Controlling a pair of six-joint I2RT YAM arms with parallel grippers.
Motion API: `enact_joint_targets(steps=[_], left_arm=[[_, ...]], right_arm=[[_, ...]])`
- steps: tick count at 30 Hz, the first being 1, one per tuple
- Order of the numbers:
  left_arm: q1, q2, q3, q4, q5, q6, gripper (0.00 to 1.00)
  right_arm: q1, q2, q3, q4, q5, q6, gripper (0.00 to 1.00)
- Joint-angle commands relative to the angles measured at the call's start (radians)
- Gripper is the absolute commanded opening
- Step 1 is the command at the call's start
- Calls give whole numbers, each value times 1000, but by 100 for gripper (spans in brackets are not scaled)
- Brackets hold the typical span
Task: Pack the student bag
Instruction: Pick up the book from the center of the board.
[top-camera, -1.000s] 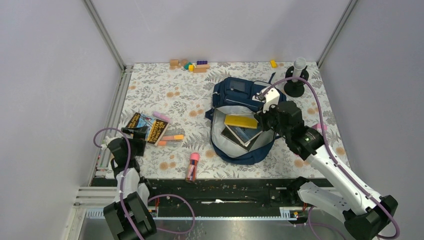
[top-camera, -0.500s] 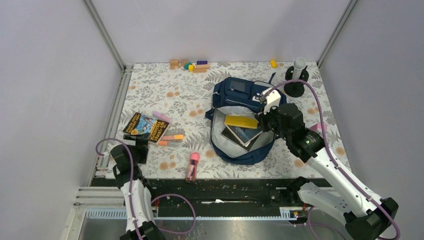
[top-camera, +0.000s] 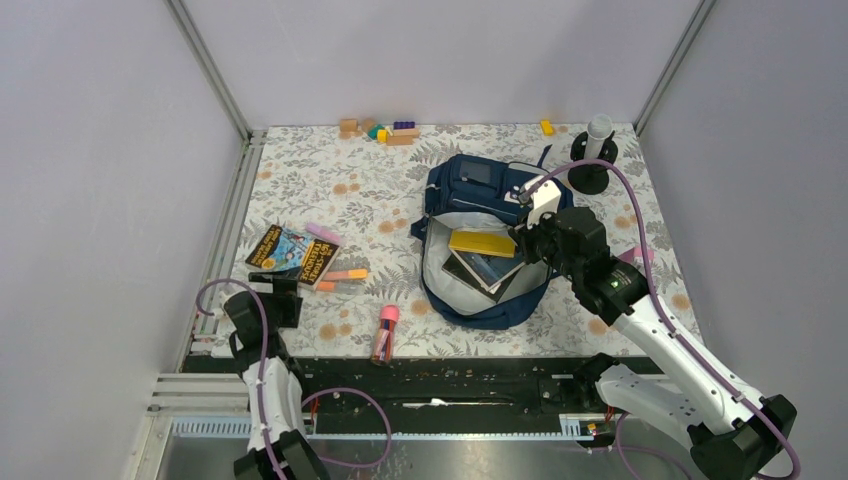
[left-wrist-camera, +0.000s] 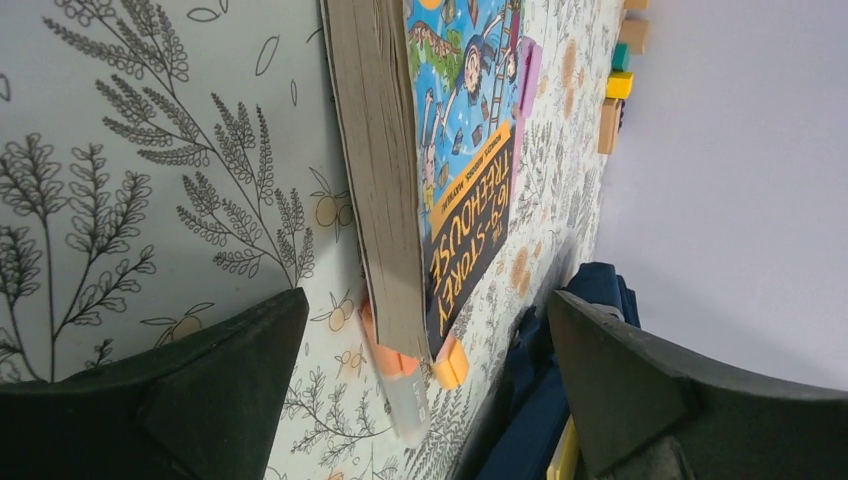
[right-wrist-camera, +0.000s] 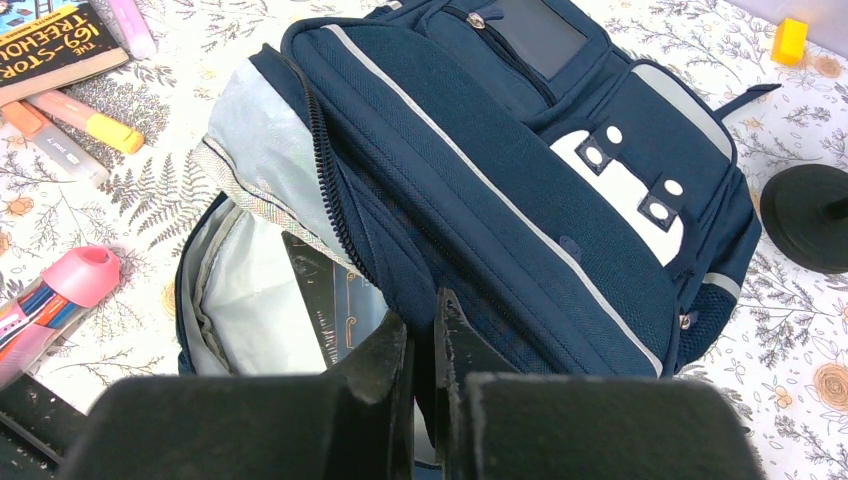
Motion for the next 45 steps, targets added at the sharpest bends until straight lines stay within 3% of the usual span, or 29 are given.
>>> enact_joint_targets(steps=[1, 11, 18, 24, 27, 33, 37, 45], left_arm=[[-2, 73, -42, 148, 26, -26, 99], [-72, 242, -65, 355, -31, -71, 99], [-136, 444, -78, 574, -67, -120, 98], [-135, 494, -98, 622, -100, -109, 94], [-136, 474, -109, 643, -124, -98, 85], [-136, 443, -102, 669, -130, -66, 47], [-135, 440, -93, 689, -131, -50, 36], [-135, 510, -79, 800, -105, -40, 24]], right_arm=[[-3, -24, 39, 107, 11, 4, 0], [-3, -1, 52, 108, 16, -8, 0], [-3, 11, 65, 106, 21, -16, 0], [-4, 1, 66, 102, 35, -27, 0], [-3, 4, 72, 95, 33, -29, 0], [-3, 7, 73, 82, 31, -30, 0], [-4, -1, 70, 75, 30, -31, 0], [-3, -13, 75, 52, 39, -38, 0]])
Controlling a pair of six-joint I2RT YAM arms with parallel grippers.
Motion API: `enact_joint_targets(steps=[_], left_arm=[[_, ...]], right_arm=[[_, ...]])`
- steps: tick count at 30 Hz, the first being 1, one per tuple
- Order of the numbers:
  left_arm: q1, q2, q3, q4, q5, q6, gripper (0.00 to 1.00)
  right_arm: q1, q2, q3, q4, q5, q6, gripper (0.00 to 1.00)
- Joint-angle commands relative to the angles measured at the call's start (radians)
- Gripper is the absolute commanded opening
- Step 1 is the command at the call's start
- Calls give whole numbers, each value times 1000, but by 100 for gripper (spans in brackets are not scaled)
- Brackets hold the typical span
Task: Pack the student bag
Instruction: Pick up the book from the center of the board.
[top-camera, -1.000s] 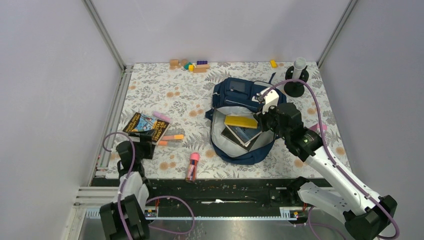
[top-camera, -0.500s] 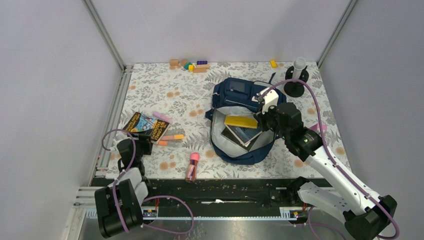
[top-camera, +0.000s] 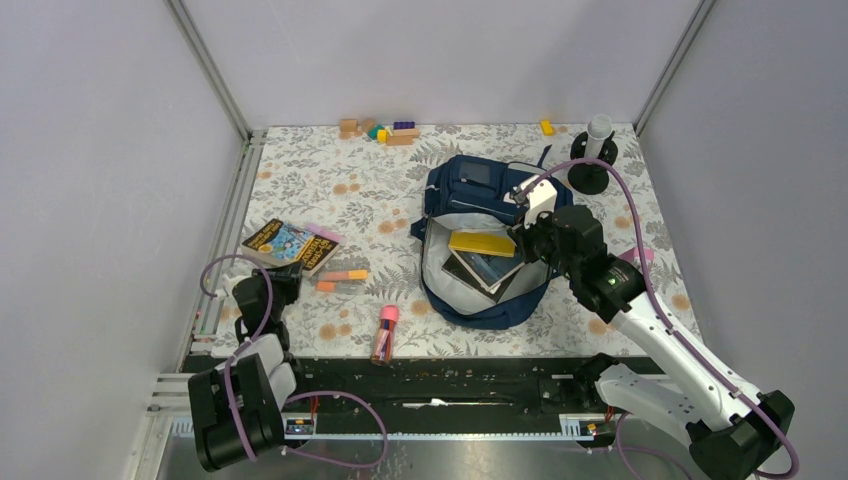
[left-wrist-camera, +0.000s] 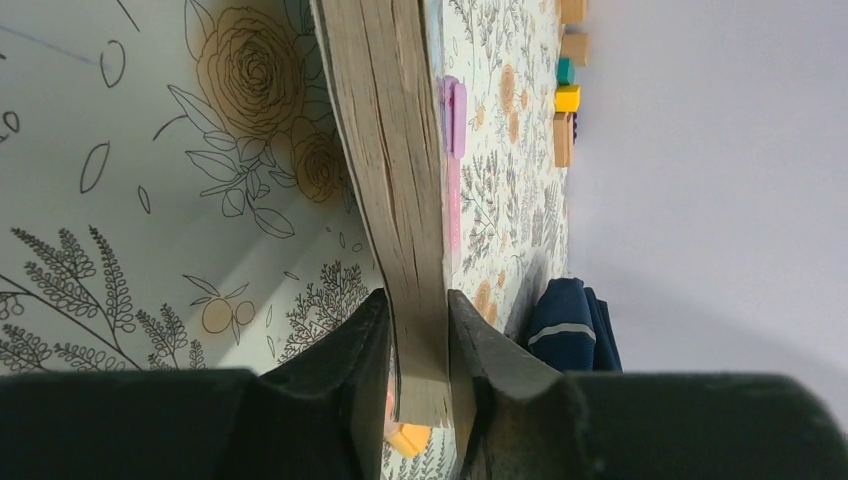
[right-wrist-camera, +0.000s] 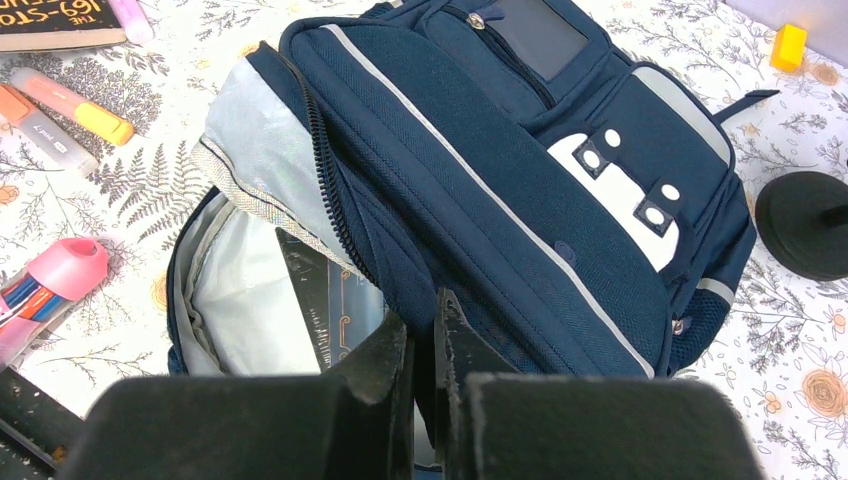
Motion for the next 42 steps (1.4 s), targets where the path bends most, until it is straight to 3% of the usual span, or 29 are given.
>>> enact_joint_targets(steps=[1, 6, 9, 15, 18, 26, 39, 42], left_arm=[[-1, 27, -68, 159, 6, 23, 23], [0, 46, -58, 191, 20, 26, 5], [6, -8, -42, 149, 29, 39, 0], [11, -282, 111, -271, -33, 218, 0], [28, -353, 156, -354, -13, 268, 0], [55, -352, 230, -408, 86, 334, 0], [50, -347, 510, -710, 212, 596, 0], [9, -348, 584, -830, 171, 709, 0]], right_arm=[[-3, -38, 69, 50, 44, -13, 0], [-3, -47, 72, 46, 49, -14, 0], [-4, -47, 80, 34, 49, -15, 0], [-3, -65, 82, 20, 64, -26, 0], [-3, -66, 81, 22, 66, -26, 0], [-3, -69, 86, 12, 63, -25, 0], [-4, -71, 93, 10, 60, -27, 0], [-4, -67, 94, 11, 57, -25, 0]])
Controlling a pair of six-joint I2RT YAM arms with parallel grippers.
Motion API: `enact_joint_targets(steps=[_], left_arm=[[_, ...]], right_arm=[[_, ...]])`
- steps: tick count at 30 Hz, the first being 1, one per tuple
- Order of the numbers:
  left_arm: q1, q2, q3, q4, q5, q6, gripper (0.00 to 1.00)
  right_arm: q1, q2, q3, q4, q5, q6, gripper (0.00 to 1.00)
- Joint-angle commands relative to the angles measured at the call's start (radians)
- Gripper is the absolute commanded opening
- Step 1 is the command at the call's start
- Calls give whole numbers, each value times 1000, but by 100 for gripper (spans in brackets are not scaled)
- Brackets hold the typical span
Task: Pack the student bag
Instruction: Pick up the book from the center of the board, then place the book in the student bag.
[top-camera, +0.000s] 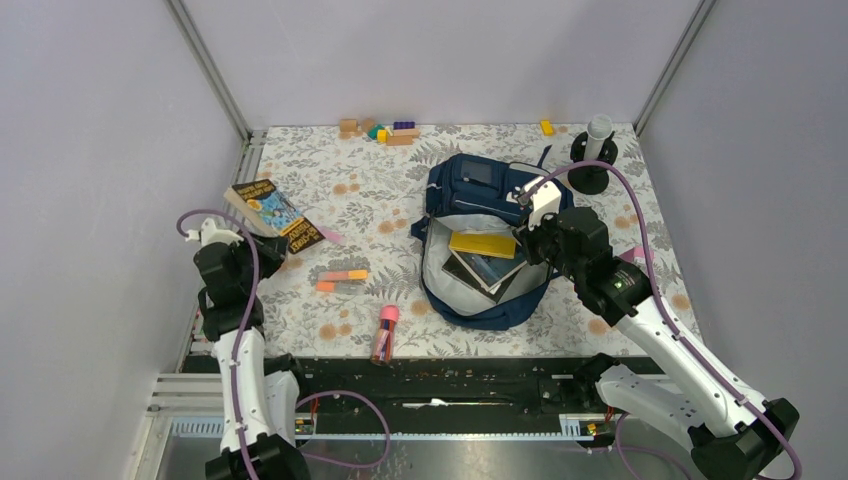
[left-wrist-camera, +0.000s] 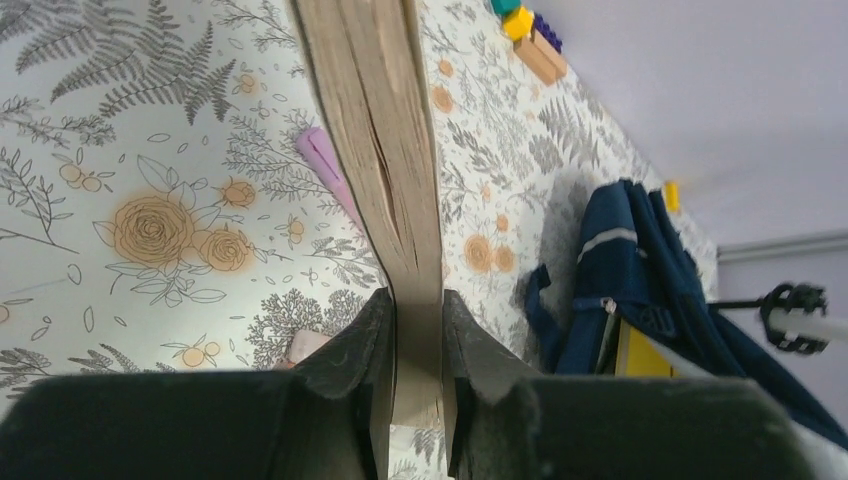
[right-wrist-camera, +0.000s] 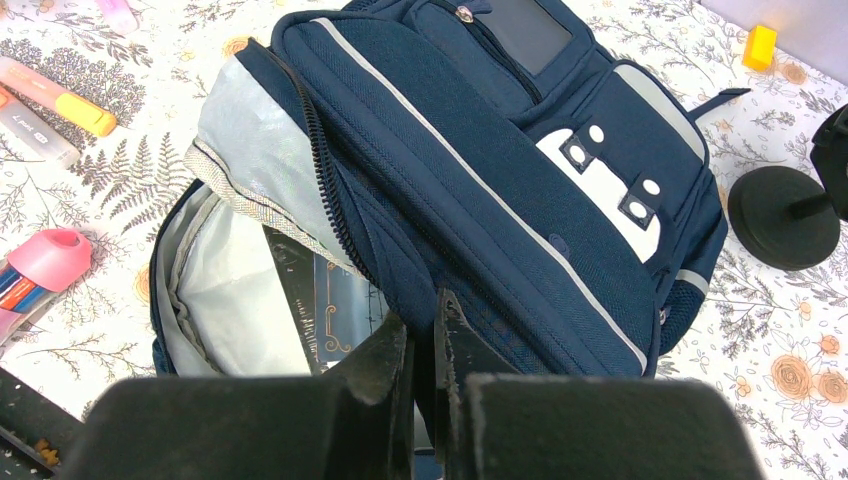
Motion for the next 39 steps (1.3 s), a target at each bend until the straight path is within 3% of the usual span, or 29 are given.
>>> enact_joint_targets(steps=[1, 9, 19, 24, 30, 39], left_arm=[[-50, -15, 141, -117, 9, 202, 0], [-215, -2, 215, -174, 68, 227, 0], [-436, 44, 305, -227, 285, 225, 0], [-470, 27, 272, -263, 395, 233, 0], [-509, -32, 202, -262, 493, 126, 0], [-695, -22, 130, -220, 564, 62, 0]], right_arm=[[-4, -34, 83, 58, 34, 1, 0], [-3, -33, 81, 57, 24, 3, 0], [-3, -24, 96, 56, 30, 18, 0], [-3, -19, 106, 55, 36, 31, 0], [-3, -1, 133, 33, 37, 32, 0], [-3, 33, 170, 32, 69, 72, 0]])
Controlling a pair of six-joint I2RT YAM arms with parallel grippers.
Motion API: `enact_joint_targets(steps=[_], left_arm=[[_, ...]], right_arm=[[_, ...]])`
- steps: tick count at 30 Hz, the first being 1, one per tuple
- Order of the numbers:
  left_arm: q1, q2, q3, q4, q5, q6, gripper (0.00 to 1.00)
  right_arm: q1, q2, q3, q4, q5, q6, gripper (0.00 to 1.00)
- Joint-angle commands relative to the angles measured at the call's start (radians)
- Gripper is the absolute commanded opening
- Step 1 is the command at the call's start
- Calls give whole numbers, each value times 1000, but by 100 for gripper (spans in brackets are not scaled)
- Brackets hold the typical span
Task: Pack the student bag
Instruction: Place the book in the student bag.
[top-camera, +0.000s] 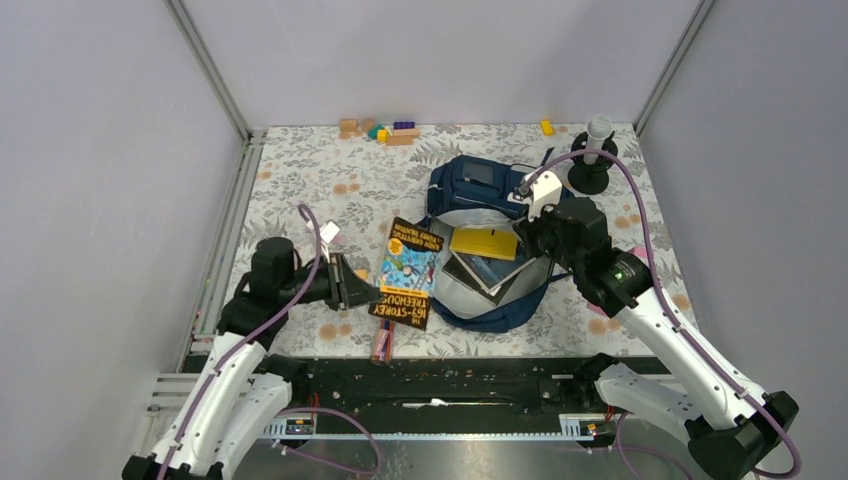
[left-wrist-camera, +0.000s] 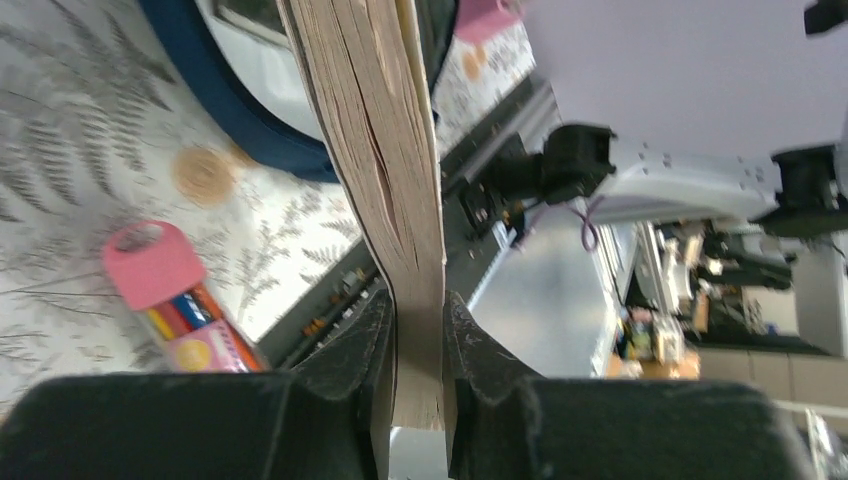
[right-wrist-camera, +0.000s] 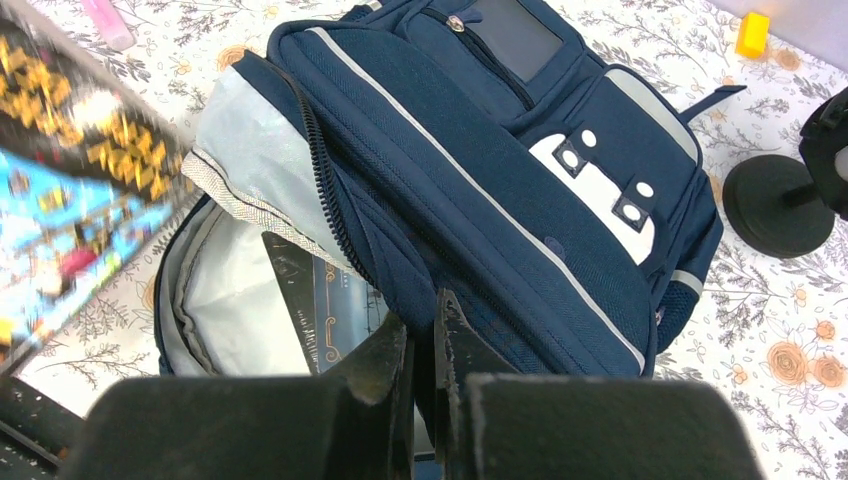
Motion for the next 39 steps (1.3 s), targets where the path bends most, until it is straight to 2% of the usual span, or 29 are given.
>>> enact_joint_targets(steps=[1, 4, 10, 11, 13, 16, 18, 20, 28, 35, 39], left_arm=[[-78, 22, -17, 112, 118, -33, 0], [-142, 66, -51, 195, 107, -69, 0], [-276, 177, -110, 571, 71, -257, 0], [-290, 202, -122, 667, 67, -327, 0], [-328, 265, -140, 829, 43, -406, 0], [-389, 376, -111, 911, -14, -423, 0], [-412, 480, -109, 1085, -23, -503, 0], [-418, 560, -96, 1188, -36, -563, 0], [-426, 731, 9, 1202, -144, -531, 0], [-426, 888, 56, 1436, -171, -663, 0], [-424, 956, 112, 1339, -214, -594, 0]], right_arm=[[-3, -13, 95, 85, 51, 48, 0], [-3, -8, 104, 84, 51, 58, 0], [-3, -10, 113, 85, 52, 62, 0], [-3, -11, 114, 84, 54, 63, 0], [-3, -13, 117, 84, 54, 65, 0], [-4, -13, 122, 84, 51, 72, 0], [-3, -13, 126, 85, 51, 75, 0], [-3, -15, 128, 84, 50, 77, 0], [-3, -26, 124, 84, 60, 75, 0], [-4, -31, 111, 85, 57, 83, 0], [-3, -37, 105, 85, 61, 83, 0]])
